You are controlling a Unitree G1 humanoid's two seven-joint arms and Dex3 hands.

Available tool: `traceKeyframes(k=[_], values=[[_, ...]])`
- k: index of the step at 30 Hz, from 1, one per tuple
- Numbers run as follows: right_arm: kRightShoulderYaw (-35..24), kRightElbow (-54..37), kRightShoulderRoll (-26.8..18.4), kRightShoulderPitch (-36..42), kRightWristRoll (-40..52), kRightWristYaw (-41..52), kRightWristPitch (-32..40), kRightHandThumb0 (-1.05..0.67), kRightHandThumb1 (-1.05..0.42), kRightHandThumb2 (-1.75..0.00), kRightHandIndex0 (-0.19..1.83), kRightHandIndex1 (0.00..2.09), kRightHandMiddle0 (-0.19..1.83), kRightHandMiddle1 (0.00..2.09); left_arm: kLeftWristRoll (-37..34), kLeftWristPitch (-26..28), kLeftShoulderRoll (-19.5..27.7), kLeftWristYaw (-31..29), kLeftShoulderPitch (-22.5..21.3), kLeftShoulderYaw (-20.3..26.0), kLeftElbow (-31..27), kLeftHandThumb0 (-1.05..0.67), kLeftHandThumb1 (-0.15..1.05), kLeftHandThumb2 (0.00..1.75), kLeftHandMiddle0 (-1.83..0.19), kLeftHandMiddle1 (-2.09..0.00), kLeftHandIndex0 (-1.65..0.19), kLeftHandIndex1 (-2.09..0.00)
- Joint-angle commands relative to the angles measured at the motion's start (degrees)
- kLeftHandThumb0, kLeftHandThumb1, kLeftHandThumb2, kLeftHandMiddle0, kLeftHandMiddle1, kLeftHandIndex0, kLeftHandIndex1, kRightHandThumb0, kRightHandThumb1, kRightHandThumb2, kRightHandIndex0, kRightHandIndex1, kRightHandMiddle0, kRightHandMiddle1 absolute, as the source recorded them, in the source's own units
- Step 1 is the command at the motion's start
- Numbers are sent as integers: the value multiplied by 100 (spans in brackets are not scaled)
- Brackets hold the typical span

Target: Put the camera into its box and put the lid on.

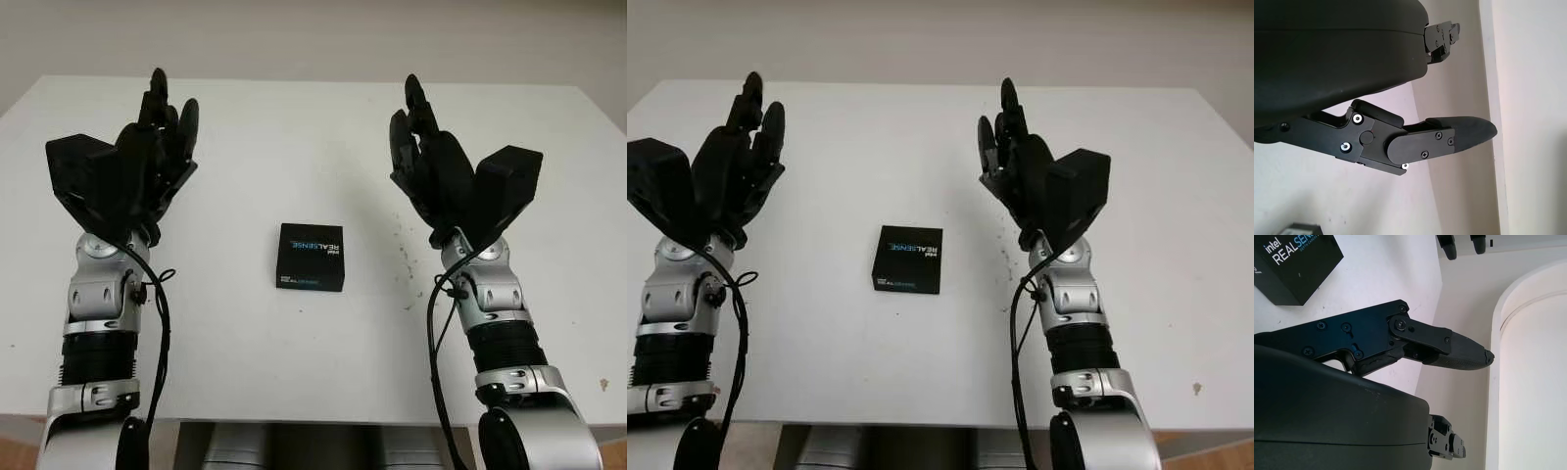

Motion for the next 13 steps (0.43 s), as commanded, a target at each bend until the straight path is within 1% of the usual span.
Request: traceKeyframes(k=[1,4,9,13], values=[[-49,-21,21,-77,48,-21,30,-69,-105,-69,-19,0,-19,0,-120,-370,-22,11,-184,59,254,-76,105,58,19,0,19,0],[-46,-10,7,-49,52,-29,36,-69,-105,-69,-19,0,-19,0,-285,-728,-60,-33,-213,76,525,-75,105,57,19,0,19,0],[-66,18,7,-26,34,-134,22,-69,-105,-71,-19,0,-19,0,-343,-1095,-92,-30,-240,-4,772,-74,105,54,19,0,19,0],[-103,-26,17,-6,89,-153,45,-69,-105,-72,-19,0,-19,0,-400,-1091,-145,-14,-193,-43,773,-71,105,51,19,0,19,0]])
